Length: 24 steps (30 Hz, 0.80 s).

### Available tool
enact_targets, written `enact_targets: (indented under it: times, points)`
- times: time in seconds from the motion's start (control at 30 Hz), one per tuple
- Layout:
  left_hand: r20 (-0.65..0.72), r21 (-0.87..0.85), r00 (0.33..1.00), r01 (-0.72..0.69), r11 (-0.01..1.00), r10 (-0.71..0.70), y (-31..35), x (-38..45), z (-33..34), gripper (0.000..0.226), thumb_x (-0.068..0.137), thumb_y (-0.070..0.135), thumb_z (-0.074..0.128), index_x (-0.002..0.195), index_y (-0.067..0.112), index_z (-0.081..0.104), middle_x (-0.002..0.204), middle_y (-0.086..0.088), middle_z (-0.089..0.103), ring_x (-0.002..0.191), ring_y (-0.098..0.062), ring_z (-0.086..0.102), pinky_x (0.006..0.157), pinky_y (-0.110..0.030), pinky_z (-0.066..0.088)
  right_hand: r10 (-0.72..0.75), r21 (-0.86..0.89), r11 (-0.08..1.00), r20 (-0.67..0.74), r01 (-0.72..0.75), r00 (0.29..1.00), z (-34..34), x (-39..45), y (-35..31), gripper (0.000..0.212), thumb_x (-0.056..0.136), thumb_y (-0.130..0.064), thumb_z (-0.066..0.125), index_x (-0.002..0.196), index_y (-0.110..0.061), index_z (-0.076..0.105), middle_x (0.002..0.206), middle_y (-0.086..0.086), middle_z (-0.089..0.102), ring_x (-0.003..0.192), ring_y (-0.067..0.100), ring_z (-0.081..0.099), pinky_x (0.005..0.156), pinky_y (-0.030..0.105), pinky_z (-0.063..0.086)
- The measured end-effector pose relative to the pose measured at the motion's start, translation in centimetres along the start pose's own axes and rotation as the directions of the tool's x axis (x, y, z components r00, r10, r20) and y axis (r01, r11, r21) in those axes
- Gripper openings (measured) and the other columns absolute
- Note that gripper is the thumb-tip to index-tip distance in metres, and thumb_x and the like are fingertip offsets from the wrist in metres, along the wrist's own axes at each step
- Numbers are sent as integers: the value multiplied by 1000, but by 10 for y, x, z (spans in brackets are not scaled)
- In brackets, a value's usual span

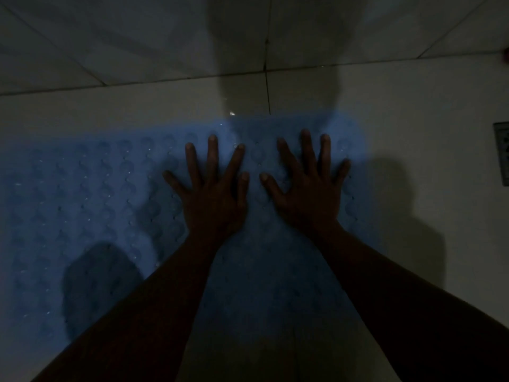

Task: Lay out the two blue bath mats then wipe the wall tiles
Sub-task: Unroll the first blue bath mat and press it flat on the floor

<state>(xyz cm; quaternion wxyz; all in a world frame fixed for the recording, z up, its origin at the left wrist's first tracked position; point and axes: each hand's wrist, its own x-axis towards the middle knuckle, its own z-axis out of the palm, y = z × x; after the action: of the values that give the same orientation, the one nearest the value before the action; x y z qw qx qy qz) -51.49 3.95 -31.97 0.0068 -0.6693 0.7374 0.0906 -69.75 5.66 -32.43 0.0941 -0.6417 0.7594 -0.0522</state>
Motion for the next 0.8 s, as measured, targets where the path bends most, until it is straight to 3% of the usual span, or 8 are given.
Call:
enact_targets:
  times: [0.33,0.4,0.53,0.67,0.8]
  points:
    - [-45,-12,999,-8,1000,7,1,1,5,54,104,59,19,157,47,14,169,3,4,155,-33,-4,110,-76,3,-2,-18,1000,-28,2,1000,5,0,0,75,92,-79,28,157,-43,22,169,-2,9,156,30,2,115,71,5]
    - [-50,-11,999,6,1000,-6,1,0,5,53,104,59,20,156,49,14,169,5,5,155,-32,-3,111,-76,4,7,6,1000,33,-7,999,4,3,0,75,91,-79,25,158,-44,17,169,-3,3,155,29,-6,116,70,0]
    - [70,-56,998,2,998,2,1,3,-2,54,103,62,13,155,53,2,168,7,-8,153,-32,-14,112,-74,-6,35,57,997,113,-42,993,-4,2,-4,74,92,-78,23,158,-46,8,169,-4,-4,154,28,-14,117,68,-7]
    - [128,-68,991,-38,997,47,-9,-10,-15,57,104,58,21,157,46,7,169,1,-3,154,-29,-9,116,-69,1,127,95,984,227,-152,965,-20,-6,-25,69,99,-66,28,159,-41,4,169,0,-7,154,30,-13,117,68,2]
    - [200,-102,980,30,994,-9,-35,-47,-31,62,102,56,31,158,40,10,169,-4,2,155,-26,-2,117,-66,12,127,134,976,291,-172,948,-31,-28,-49,65,101,-58,35,159,-35,17,169,4,3,154,34,-1,117,65,11]
